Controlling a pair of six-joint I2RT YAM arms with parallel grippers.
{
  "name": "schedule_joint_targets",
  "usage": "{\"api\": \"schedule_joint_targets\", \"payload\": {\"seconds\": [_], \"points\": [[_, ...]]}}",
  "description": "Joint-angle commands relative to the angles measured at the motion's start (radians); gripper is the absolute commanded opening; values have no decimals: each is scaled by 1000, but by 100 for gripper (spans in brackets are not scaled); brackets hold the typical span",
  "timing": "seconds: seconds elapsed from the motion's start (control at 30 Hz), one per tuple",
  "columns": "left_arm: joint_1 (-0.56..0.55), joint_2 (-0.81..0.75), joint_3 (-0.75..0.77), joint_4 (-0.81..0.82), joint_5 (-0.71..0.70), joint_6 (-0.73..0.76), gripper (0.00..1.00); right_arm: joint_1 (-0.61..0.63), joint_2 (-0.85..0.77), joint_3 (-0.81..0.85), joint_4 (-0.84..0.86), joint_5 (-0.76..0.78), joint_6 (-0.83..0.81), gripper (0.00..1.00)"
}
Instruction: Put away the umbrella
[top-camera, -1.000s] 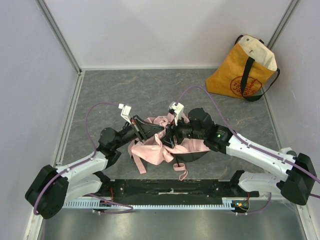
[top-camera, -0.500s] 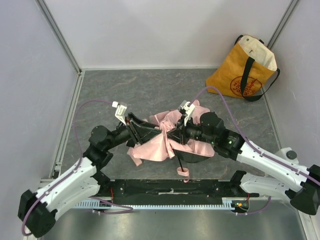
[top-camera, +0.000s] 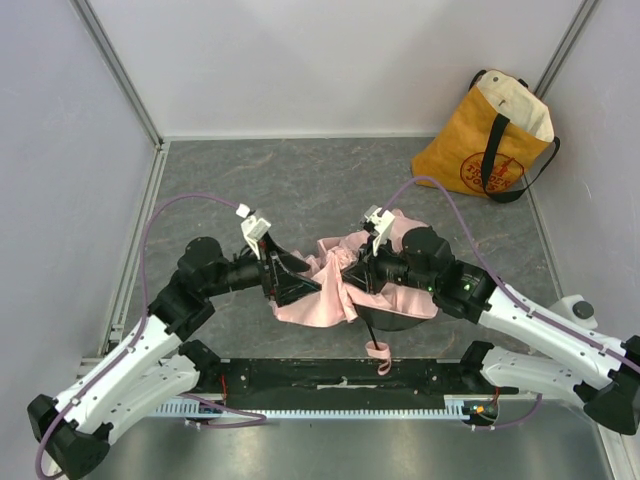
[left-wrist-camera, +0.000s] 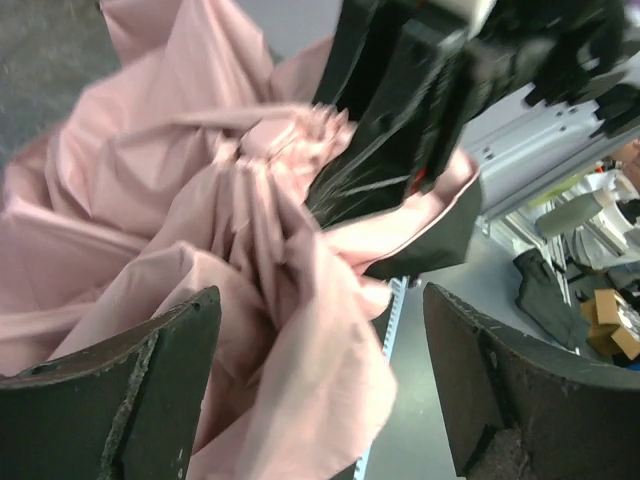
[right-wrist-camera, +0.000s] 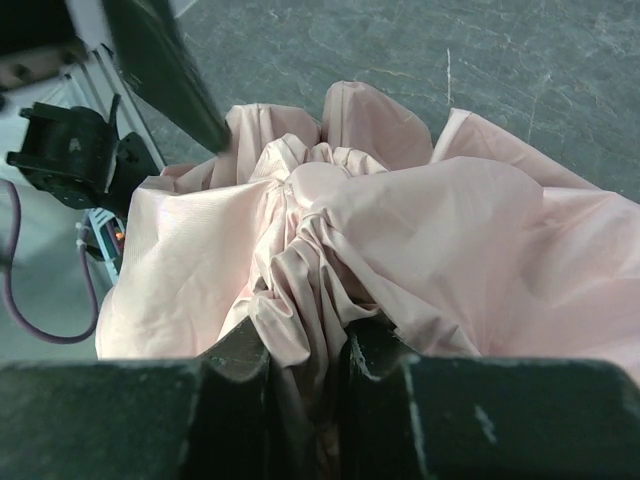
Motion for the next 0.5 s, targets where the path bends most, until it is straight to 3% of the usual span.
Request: {"api": "schedule_joint_targets", "payload": {"seconds": [0.0, 0.07, 0.2, 0.27, 0.33, 0.47], "points": [[-6, 36, 11, -70, 121, 52, 83, -18, -33, 94, 64, -34, 18, 0], [-10, 31, -6, -85, 134, 52, 77, -31, -32, 100, 59, -49, 18, 0], [-9, 21, -17, -170, 79, 98, 49, -48, -38, 103, 61, -104, 23, 0], [-7, 14, -6, -234, -21, 127, 16, -63, -50, 97, 59, -143, 18, 0], [-9, 16, -3, -274, -116, 147, 2, -83, -64, 93, 60, -192, 20, 0], [-7, 69, 0, -312, -268, 149, 2, -106, -98, 88, 86, -340, 35, 0]]}}
